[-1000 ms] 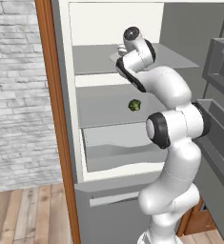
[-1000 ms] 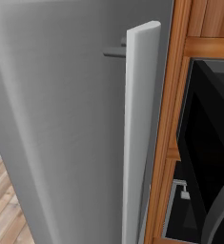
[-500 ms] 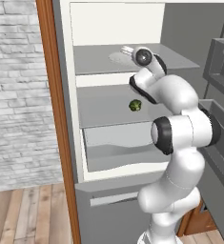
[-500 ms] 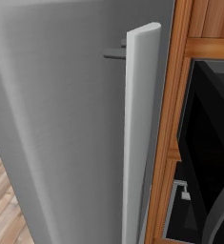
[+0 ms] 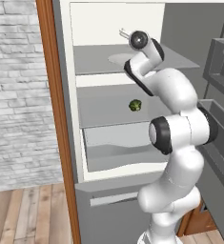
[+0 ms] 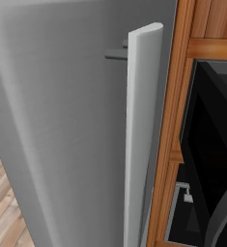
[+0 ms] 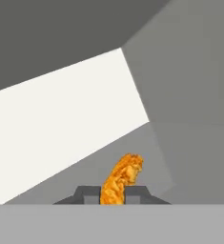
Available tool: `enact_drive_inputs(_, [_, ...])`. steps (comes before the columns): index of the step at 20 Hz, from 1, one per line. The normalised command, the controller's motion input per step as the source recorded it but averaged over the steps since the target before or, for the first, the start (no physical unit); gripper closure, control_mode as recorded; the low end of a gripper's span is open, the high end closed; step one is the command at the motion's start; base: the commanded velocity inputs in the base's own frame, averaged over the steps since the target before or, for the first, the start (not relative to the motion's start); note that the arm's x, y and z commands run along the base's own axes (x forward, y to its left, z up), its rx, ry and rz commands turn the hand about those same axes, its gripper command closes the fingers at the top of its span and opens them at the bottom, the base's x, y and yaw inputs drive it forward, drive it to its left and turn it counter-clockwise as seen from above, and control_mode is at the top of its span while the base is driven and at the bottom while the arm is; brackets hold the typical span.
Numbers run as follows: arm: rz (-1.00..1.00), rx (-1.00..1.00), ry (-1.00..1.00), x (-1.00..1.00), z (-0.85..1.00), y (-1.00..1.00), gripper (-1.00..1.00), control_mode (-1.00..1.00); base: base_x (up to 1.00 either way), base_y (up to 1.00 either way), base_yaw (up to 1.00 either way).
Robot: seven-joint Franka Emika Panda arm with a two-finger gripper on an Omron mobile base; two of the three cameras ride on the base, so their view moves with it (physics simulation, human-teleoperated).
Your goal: Transport the shrimp from the fridge to the microwave and turn on the microwave.
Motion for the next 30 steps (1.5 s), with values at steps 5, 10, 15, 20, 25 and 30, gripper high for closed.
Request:
enact_drive_inputs(5, [-0.04, 0.0, -0.05, -0.99, 0.1, -0.01, 1.0, -1.0, 0.0, 0.0, 0.0])
enact_drive_inputs(10, [-0.01, 0.0, -0.21, -1.0, 0.0, 0.0, 1.0, -1.0, 0.0, 0.0, 0.0])
enact_drive_inputs(15, [0.0, 0.0, -0.16, -1.0, 0.0, 0.06, 1.0, -1.0, 0.0, 0.0, 0.0])
enact_drive_inputs(20, [0.0, 0.0, 0.0, -1.0, 0.0, 0.21, 1.0, -1.0, 0.0, 0.0, 0.0])
enact_drive_inputs(25, [-0.01, 0.03, 0.02, -1.0, 0.01, 0.16, 1.0, -1.0, 0.0, 0.0, 0.0])
enact_drive_inputs(30, [-0.09, 0.03, 0.27, -0.99, 0.0, 0.09, 1.0, -1.0, 0.0, 0.0, 0.0])
